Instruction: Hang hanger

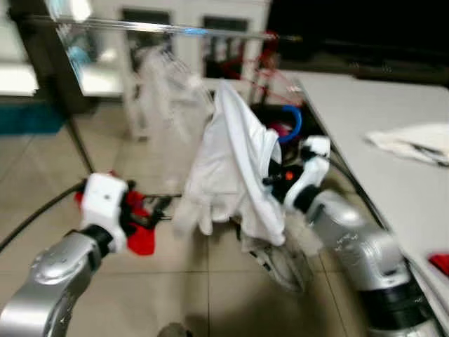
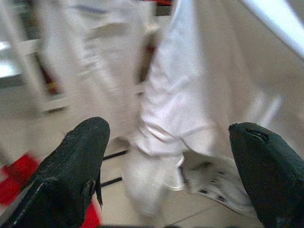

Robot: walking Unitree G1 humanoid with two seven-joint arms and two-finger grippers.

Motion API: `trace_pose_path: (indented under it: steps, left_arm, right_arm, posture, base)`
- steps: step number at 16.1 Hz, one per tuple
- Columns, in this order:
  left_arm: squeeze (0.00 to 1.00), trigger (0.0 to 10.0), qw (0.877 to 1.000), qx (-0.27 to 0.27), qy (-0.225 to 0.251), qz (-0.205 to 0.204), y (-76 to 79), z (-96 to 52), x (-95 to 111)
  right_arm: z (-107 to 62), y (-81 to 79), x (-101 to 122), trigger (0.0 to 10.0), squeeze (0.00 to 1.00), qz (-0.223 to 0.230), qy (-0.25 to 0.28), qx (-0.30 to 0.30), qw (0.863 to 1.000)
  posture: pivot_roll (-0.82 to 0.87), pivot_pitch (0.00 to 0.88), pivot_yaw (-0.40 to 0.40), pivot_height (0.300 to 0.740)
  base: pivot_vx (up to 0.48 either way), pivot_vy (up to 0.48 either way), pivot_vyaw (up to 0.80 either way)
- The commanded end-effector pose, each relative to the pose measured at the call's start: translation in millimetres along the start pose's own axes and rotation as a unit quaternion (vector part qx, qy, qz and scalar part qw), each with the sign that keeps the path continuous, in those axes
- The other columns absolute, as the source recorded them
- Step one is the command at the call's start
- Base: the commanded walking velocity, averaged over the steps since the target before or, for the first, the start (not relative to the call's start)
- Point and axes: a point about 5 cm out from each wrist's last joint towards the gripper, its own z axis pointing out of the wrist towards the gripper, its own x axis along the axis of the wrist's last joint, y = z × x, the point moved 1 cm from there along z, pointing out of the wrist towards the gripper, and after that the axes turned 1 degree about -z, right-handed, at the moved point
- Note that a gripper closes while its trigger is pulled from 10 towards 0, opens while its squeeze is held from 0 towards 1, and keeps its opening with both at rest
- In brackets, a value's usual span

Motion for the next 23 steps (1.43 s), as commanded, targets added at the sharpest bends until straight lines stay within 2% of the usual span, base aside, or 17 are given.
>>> trace_pose_path:
  steps: [1, 3, 4, 5, 6, 8, 9, 10, 11, 12, 13, 15, 17, 19, 21, 22, 23]
  left_arm:
    - [0.88, 10.0, 1.0, 0.0, 0.004, 0.002, 6.3, 0.1, 1]
    - [0.85, 10.0, 1.0, -0.004, 0.007, 0.002, 11.4, -0.2, 2]
    - [0.72, 10.0, 1.0, -0.02, 0.007, 0.02, 15.5, 5.0, 3]
    - [0.71, 10.0, 0.998, -0.04, 0.005, 0.055, 16.9, 19.2, 3]
    - [0.69, 10.0, 0.995, -0.061, 0.008, 0.081, 19.8, 34.4, 7]
    - [0.62, 10.0, 0.992, -0.084, 0.021, 0.096, 27.8, 57.9, 15]
    - [0.58, 10.0, 0.991, -0.086, 0.018, 0.104, 29.8, 63.6, 12]
    - [0.47, 10.0, 0.993, -0.085, 0.026, 0.08, 30.9, 61.2, 14]
    - [0.42, 10.0, 0.995, -0.075, 0.037, 0.052, 29.4, 58.5, 16]
    - [0.23, 10.0, 0.998, -0.036, 0.042, -0.009, 21.8, 52.0, 10]
    - [0.04, 10.0, 0.999, -0.023, 0.045, -0.02, 18.7, 49.5, 7]
    - [0.0, 10.0, 0.999, 0.045, 0.026, -0.01, 3.1, 43.7, -13]
    - [0.0, 10.0, 0.999, 0.029, 0.038, 0.018, 7.2, 50.4, -3]
    - [0.0, 10.0, 0.997, 0.052, 0.056, 0.015, 0.9, 54.8, 6]
    - [0.0, 10.0, 0.998, 0.043, 0.04, -0.011, 5.3, 59.0, 6]
    - [0.0, 10.0, 0.998, 0.043, 0.039, -0.008, 5.7, 59.4, 6]
    - [0.0, 10.0, 0.998, 0.04, 0.041, 0.015, 5.7, 60.8, 7]
  right_arm:
    - [-3.7, 12.7, 4, 10.0, 0.0, -0.035, 0.009, -0.032, 0.999]
    - [-3.1, 17.7, -1, 10.0, 0.0, -0.047, 0.005, -0.039, 0.998]
    - [-0.8, 25.4, 1, 10.0, 0.0, -0.021, 0.019, -0.058, 0.998]
    - [4.6, 29.0, 6, 10.0, 0.0, 0.006, 0.031, -0.071, 0.997]
    - [9.4, 27.9, 12, 10.0, 0.0, 0.012, 0.035, -0.07, 0.997]
    - [15.8, 26.6, 18, 10.0, 0.0, -0.008, 0.025, -0.064, 0.998]
    - [16.7, 29.0, 12, 10.0, 0.0, -0.022, 0.014, -0.079, 0.997]
    - [15.7, 28.2, 7, 10.0, 0.0, 0.004, 0.01, -0.081, 0.997]
    - [14.7, 26.5, 4, 10.0, 0.0, 0.012, 0.007, -0.077, 0.997]
    - [10.3, 23.3, -3, 10.0, 0.0, 0.005, -0.006, -0.066, 0.998]
    - [8.9, 22.7, -4, 10.0, 0.0, 0.004, -0.007, -0.064, 0.998]
    - [6.5, 28.8, -16, 10.0, 0.0, 0.0, -0.023, -0.077, 0.997]
    - [6.9, 27.8, -16, 10.0, 0.0, 0.016, -0.011, -0.069, 0.997]
    - [12.5, 20.0, -10, 10.0, 0.0, 0.018, 0.006, -0.045, 0.999]
    - [13.5, 20.8, -10, 10.0, 0.0, 0.008, 0.002, -0.048, 0.999]
    - [12.9, 19.9, -10, 10.0, 0.0, 0.019, 0.005, -0.048, 0.999]
    - [12.2, 18.8, -8, 10.0, 0.0, 0.03, 0.008, -0.041, 0.999]
  posture:
    - [0.06, 0.058, -0.103, 0.74]
    - [0.07, 0.048, -0.115, 0.74]
    - [0.07, 0.029, -0.125, 0.74]
    - [0.04, 0.011, -0.128, 0.74]
    - [0.01, 0.015, -0.126, 0.74]
    - [-0.04, 0.036, -0.091, 0.74]
    - [-0.03, 0.025, -0.096, 0.74]
    - [-0.02, 0.002, -0.092, 0.74]
    - [-0.02, 0.0, -0.091, 0.74]
    - [-0.02, 0.0, -0.098, 0.74]
    - [-0.01, 0.0, -0.121, 0.74]
    - [0.0, 0.0, -0.091, 0.74]
    - [0.01, 0.0, -0.095, 0.74]
    - [0.02, 0.0, -0.088, 0.74]
    - [0.02, 0.0, -0.072, 0.74]
    - [0.02, 0.0, -0.072, 0.74]
    - [0.01, 0.0, -0.067, 0.74]
  base:
    - [0.0, 0.0, 0.0]
    - [0.0, 0.0, 0.0]
    - [0.0, 0.0, 0.0]
    - [0.0, 0.0, 0.0]
    - [0.0, 0.0, 0.0]
    - [0.0, 0.0, 0.0]
    - [0.0, 0.0, 0.0]
    - [0.0, 0.0, 0.0]
    - [0.0, 0.0, 0.0]
    - [0.0, 0.0, 0.0]
    - [0.0, 0.0, 0.0]
    - [0.0, -0.139, 0.4]
    - [0.0, -0.48, 0.8]
    - [0.0, -0.48, 0.8]
    - [0.0, 0.24, 0.8]
    - [0.0, 0.48, 0.0]
    - [0.0, 0.48, 0.0]
